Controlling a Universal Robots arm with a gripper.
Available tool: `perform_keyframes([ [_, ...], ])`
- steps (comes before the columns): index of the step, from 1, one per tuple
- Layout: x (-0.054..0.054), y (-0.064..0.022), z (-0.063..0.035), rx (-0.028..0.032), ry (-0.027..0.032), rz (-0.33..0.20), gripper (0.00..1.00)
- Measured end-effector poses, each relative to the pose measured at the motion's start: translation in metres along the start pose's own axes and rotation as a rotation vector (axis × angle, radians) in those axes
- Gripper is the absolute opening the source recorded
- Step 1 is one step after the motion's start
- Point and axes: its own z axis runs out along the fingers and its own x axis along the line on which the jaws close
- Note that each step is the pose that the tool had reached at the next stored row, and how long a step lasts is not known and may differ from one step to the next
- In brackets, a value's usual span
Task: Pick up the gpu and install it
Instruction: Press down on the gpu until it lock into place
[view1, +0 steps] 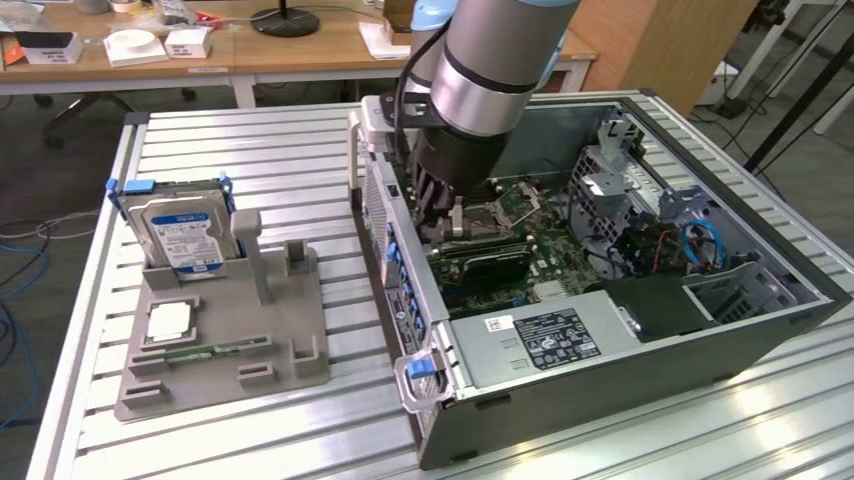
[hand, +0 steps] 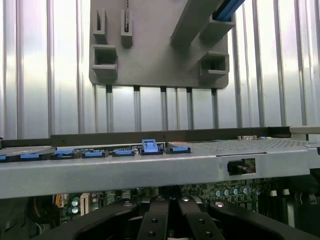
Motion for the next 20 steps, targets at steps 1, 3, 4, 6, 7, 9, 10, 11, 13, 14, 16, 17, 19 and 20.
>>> perform_keyframes([
  [1,0.0002,0.0004,0.0000,0.0000,0.0000,0.000,0.11],
  [3,0.0005,0.0017,0.0001,0.0000,0.0000,0.000,0.11],
  [4,0.0005,0.0020,0.0001,0.0000,0.0000,0.000,0.11],
  [6,0.0006,0.0021,0.0002,0.0003,-0.0002,0.000,0.11],
  [7,0.0007,0.0024,0.0003,0.0011,-0.0002,0.000,0.11],
  [9,0.0010,0.0034,0.0008,0.0018,-0.0003,0.000,0.11],
  [10,0.0011,0.0040,0.0010,0.0017,-0.0002,0.000,0.11],
  [11,0.0013,0.0044,0.0011,0.0016,-0.0001,0.000,0.11],
  [13,0.0016,0.0049,0.0017,0.0018,-0.0003,-0.001,0.11],
  [14,0.0019,0.0049,0.0022,0.0028,-0.0010,-0.001,0.11],
  [16,0.0028,0.0049,0.0033,0.0038,-0.0048,-0.001,0.11],
  [17,0.0031,0.0047,0.0036,0.0036,-0.0095,-0.002,0.11],
  [19,0.0031,0.0047,0.0039,0.0032,-0.0155,-0.002,0.11],
  [20,0.0030,0.0046,0.0040,0.0017,-0.0165,-0.002,0.11],
])
